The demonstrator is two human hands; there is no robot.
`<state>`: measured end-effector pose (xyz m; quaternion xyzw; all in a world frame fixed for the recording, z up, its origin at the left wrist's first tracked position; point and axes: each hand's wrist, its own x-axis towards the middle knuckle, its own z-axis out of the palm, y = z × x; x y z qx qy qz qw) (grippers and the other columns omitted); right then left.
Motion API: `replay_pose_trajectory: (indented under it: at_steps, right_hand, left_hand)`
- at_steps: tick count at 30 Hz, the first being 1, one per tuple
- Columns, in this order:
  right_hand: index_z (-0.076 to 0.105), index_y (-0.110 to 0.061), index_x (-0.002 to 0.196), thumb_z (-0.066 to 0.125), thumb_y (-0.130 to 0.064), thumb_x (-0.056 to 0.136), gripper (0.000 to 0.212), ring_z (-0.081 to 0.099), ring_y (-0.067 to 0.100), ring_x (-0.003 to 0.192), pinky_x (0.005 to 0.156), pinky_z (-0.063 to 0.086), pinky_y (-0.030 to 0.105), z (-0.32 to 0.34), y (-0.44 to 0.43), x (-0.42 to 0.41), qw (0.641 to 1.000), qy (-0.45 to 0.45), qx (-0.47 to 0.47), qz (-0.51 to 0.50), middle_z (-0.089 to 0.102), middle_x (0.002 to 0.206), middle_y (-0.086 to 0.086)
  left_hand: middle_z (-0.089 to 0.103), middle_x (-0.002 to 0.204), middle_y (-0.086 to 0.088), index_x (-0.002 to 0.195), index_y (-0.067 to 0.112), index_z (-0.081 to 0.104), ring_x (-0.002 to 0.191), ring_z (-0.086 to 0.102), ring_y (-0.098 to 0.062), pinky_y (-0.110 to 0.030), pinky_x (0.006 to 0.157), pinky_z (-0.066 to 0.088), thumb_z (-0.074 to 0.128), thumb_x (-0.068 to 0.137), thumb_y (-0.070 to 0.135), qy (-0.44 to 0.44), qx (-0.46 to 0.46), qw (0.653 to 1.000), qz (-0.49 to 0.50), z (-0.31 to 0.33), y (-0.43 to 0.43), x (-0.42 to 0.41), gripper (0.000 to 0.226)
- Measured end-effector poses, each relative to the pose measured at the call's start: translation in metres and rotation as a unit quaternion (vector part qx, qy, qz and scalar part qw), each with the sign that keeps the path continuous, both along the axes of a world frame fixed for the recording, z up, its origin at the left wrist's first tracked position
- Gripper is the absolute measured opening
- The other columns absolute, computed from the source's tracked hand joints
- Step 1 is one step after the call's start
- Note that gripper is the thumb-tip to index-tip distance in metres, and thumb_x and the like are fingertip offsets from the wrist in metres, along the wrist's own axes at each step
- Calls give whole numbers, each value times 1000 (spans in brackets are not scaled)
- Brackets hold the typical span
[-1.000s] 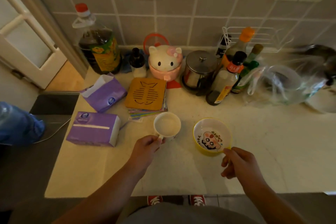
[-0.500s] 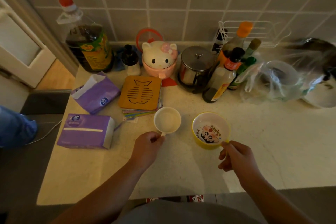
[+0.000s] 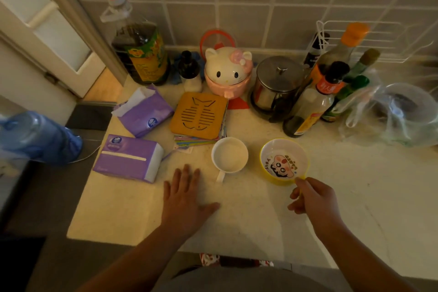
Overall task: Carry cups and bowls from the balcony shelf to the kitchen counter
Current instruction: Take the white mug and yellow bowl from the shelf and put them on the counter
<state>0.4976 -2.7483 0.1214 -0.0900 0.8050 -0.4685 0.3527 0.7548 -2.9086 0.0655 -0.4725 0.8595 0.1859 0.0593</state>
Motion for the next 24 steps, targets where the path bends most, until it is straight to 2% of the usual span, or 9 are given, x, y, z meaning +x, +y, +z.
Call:
replay_pose_trajectory:
  at_steps: [7, 13, 18, 24]
  right_hand:
    - [67, -14, 62, 59, -28, 91, 33, 66, 24, 45, 43, 49, 29, -8, -5, -8, 999, -23, -25, 20, 67, 59, 7]
    - [70, -21, 66, 57, -30, 91, 29, 68, 22, 48, 45, 52, 30, -13, -4, -10, 998, -25, -25, 44, 70, 67, 8]
    - [69, -20, 65, 55, -35, 89, 31, 57, 14, 37, 41, 45, 24, -18, -1, -12, 997, 11, -10, 75, 64, 48, 4]
    - [69, -20, 64, 56, -35, 90, 32, 54, 11, 35, 41, 43, 25, -18, 0, -10, 997, 21, -14, 79, 64, 47, 4]
  left_hand:
    - [4, 165, -6, 154, 27, 14, 150, -1, -28, -53, 119, 9, 36, 67, 87, -24, -20, 1000, -2, 2, 1, -5, 107]
    - [1, 165, -5, 154, 28, 6, 150, -4, -27, -52, 119, 6, 31, 67, 90, -37, -21, 999, -4, -1, 2, -4, 109]
    - [0, 165, -5, 154, 28, 6, 150, -5, -26, -52, 119, 5, 32, 67, 90, -31, -16, 999, 3, 0, 2, -6, 110]
    - [-1, 165, -5, 154, 28, 6, 150, -6, -26, -53, 119, 5, 33, 67, 90, -27, -9, 1000, 2, 3, 3, -6, 110]
